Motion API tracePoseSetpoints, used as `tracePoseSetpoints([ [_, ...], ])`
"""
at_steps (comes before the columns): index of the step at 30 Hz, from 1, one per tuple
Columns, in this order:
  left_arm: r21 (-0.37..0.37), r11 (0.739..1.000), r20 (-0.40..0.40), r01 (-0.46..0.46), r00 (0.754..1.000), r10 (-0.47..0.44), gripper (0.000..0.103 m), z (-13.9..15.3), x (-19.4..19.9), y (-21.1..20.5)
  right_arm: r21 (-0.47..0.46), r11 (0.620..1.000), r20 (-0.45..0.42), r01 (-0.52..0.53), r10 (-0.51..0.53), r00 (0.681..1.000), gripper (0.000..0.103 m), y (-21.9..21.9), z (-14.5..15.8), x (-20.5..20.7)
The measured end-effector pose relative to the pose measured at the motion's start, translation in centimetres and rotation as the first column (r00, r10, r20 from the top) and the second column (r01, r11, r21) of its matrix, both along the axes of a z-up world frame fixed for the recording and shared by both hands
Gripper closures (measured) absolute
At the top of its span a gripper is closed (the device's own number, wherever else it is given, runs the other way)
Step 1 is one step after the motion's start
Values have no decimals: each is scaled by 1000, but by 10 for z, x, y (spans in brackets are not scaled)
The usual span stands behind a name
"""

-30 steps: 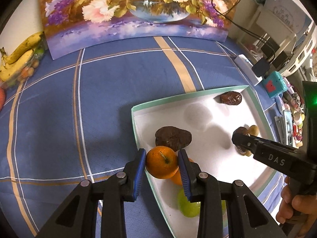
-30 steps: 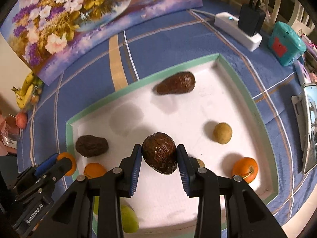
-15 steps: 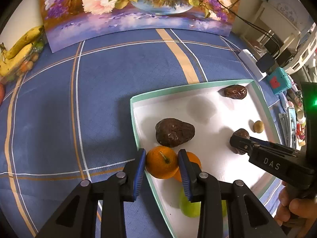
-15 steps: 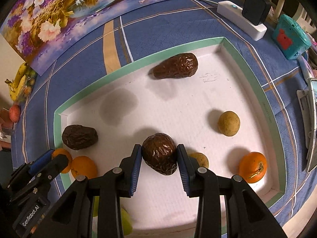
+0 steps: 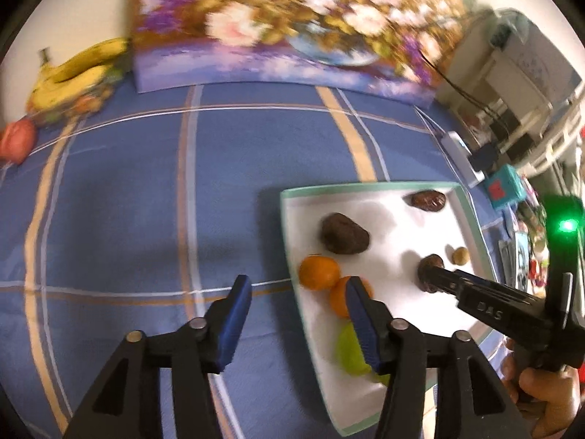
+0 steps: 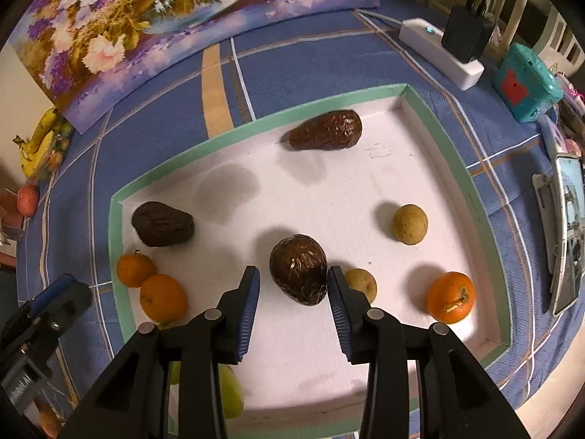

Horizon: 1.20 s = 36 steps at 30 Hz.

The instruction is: Organize fruits

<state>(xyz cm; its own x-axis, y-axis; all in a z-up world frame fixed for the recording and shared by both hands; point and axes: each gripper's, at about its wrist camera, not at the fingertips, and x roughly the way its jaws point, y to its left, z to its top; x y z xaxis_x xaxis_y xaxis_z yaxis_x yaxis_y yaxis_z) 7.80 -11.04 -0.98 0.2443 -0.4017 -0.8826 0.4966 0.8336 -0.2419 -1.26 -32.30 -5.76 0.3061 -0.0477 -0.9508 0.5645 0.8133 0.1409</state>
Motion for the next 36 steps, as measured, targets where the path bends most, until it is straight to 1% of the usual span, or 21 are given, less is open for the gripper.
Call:
tracePoseSetpoints([
  [4, 59, 994, 55, -93, 994, 90, 26, 6, -3, 30, -32, 999, 22, -20, 20, 1000, 64, 13, 13, -6],
  [5, 76, 991, 70, -111, 992, 105, 24, 7, -4, 36, -36, 999, 28, -29, 30, 999, 64, 17, 16, -8],
  [7, 97, 984, 97, -148, 986, 139, 14, 8, -8, 51, -44, 998, 44, -51, 53, 998, 62, 28, 21, -12],
  [8, 97, 983, 102, -156, 984, 146, 12, 9, -10, 57, -48, 997, 50, -60, 62, 997, 54, 33, 23, -14],
  [9, 96, 982, 112, -165, 982, 154, 5, 11, -14, 64, -53, 996, 58, -68, 71, 996, 45, 39, 25, -17],
  [10, 96, 980, 129, -172, 979, 159, 0, 13, -19, 70, -59, 995, 68, -76, 80, 994, 42, 46, 27, -20],
  [13, 95, 978, 181, -184, 970, 165, 0, 20, -36, 85, -81, 991, 85, -105, 111, 990, 36, 63, 33, -30],
  [14, 93, 978, 188, -184, 968, 165, 0, 21, -39, 86, -91, 990, 92, -111, 119, 989, 32, 69, 35, -34],
  [16, 78, 979, 205, -191, 964, 171, 0, 24, -51, 98, -103, 987, 115, -126, 137, 984, 29, 76, 41, -40],
  [18, 74, 978, 214, -196, 961, 177, 0, 25, -58, 103, -111, 984, 145, -137, 153, 978, 19, 83, 45, -48],
  [20, 69, 978, 221, -196, 959, 176, 0, 26, -65, 108, -121, 982, 168, -146, 165, 972, 18, 90, 49, -55],
  [23, 43, 981, 228, -191, 958, 177, 0, 30, -75, 114, -138, 978, 182, -159, 182, 966, 18, 98, 52, -62],
  [28, 41, 974, 272, -225, 940, 206, 0, 39, -88, 121, -152, 975, 208, -165, 195, 959, 18, 105, 55, -77],
  [33, 59, 975, 289, -213, 939, 188, 0, 40, -98, 121, -164, 974, 216, -153, 187, 958, 18, 107, 56, -85],
  [36, 86, 970, 318, -226, 929, 188, 0, 43, -101, 118, -169, 974, 220, -154, 189, 957, 18, 108, 58, -85],
])
